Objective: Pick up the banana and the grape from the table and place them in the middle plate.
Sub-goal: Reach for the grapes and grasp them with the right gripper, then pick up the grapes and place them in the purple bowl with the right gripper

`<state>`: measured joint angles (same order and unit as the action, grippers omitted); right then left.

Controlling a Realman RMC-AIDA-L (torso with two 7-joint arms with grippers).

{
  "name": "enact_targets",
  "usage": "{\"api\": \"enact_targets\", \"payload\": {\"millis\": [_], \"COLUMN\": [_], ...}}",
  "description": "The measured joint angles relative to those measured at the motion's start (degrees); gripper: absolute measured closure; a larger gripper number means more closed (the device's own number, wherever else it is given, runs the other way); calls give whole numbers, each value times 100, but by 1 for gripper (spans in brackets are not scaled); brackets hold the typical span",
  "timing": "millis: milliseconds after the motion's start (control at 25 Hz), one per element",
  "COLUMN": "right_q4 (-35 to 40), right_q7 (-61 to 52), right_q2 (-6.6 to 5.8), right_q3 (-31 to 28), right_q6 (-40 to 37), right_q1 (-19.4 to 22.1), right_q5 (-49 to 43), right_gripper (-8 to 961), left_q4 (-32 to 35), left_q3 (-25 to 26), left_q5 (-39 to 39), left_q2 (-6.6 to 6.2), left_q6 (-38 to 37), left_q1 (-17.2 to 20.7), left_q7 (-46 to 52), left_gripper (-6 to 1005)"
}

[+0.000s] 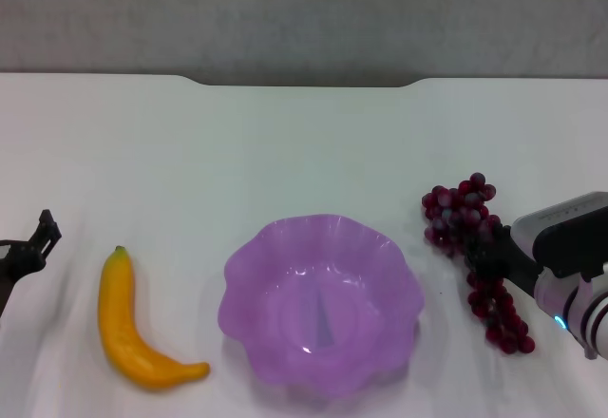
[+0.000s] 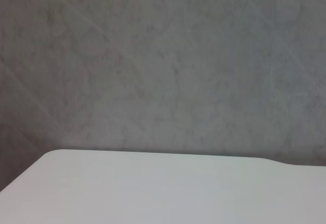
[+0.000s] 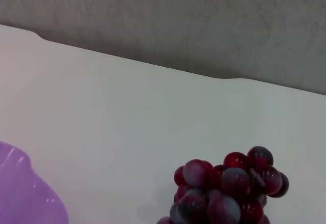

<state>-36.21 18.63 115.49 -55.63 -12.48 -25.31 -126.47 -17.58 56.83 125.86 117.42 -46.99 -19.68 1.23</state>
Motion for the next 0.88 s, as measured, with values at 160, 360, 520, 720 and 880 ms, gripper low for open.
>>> {"api": "enact_targets", "payload": {"millis": [160,360,520,720,880], "right_q4": [0,0,0,-4,-9], "right_q7": [-2,-9,-9,-9,-9], "right_q2": [0,0,0,0,0], "right_q3": [0,0,0,0,0], "right_q6": [0,0,0,0,0], "right_q1": [0,0,0,0,0], "right_q5": [0,0,0,0,0], "right_gripper": [593,596,599,600,601], "left_q4": [0,0,-13,-17,-18], "left_q3": [-4,-6,-6,-1,-3], "left_q5": [5,2,1,0,0], "left_q2": [4,7,9,9,9], "left_q6": [-3,-4,-4,-4,-4], "left_q1": [0,0,0,0,0], "left_q7": [0,0,0,0,0], "left_gripper": [117,117,117,117,117]}}
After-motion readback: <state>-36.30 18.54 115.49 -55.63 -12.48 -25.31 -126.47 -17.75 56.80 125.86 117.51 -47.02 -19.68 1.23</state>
